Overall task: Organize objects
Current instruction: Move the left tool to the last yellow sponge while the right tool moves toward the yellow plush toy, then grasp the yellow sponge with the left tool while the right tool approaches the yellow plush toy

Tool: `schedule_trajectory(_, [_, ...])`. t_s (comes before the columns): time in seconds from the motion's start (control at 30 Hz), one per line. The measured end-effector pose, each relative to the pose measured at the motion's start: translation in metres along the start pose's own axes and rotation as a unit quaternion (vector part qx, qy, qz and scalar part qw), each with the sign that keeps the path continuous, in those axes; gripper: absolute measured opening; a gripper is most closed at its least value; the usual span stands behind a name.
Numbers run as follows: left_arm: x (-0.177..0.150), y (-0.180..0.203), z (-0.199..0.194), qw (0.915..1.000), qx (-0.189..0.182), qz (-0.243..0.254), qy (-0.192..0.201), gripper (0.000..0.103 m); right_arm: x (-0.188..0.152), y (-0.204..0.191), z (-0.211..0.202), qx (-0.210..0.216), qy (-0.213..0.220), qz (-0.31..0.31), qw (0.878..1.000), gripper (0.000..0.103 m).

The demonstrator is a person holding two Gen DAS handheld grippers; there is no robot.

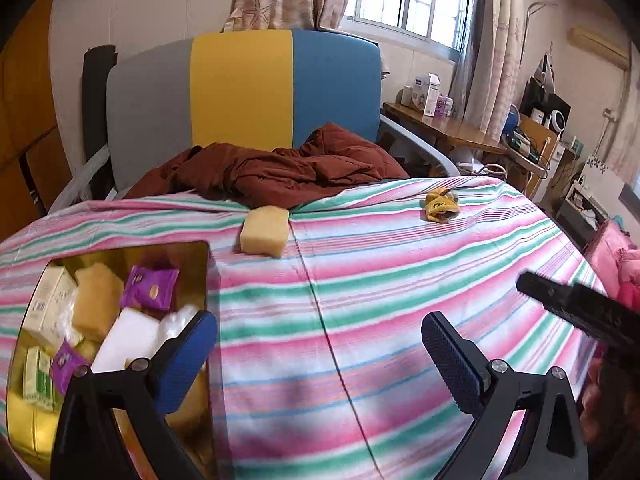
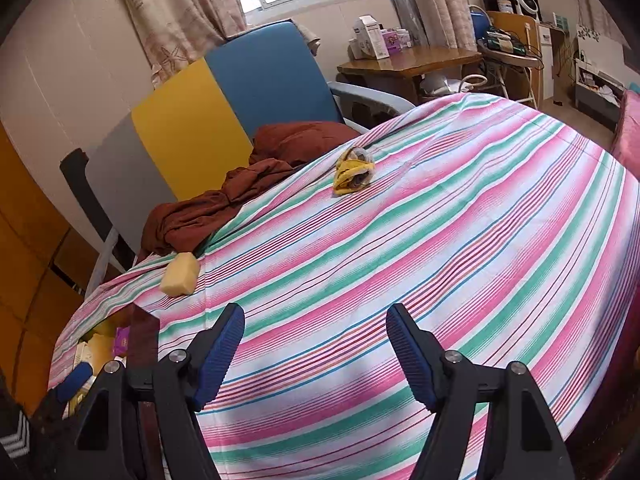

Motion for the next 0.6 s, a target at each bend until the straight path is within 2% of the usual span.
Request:
schedule_trajectory(0.23, [0.024,-0.007,0.054,0.9996,0.017,-0.001,-0.021,0.103,-0.009,0.013,0.02,0.001,-0.014,0.012,1.0,0.075])
schedule_trajectory(0.43, [0.054,-0.022,0.107,0.9981,0.052,-0.011,-0.031,0.103,-0.013,0.022,0.035,0.001,-0.008,0.009,1.0,0.075])
schedule_trajectory(0.6, [0.067,-0.034,0.159,0.9942,0.088,-0.001,-0.062,0.103,-0.016,0.032,0.046,-0.009,-0.015,0.018,1.0,0.075])
Point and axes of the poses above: each gripper's, at about its wrist camera, not at the fingertips, and z roughly the way its jaws point, y to its right, x to its top, the point moved 6 cm from there along z, roughly the way its jaws point, and after that the axes turned 2 degrees about z, right-handed, at the moved point
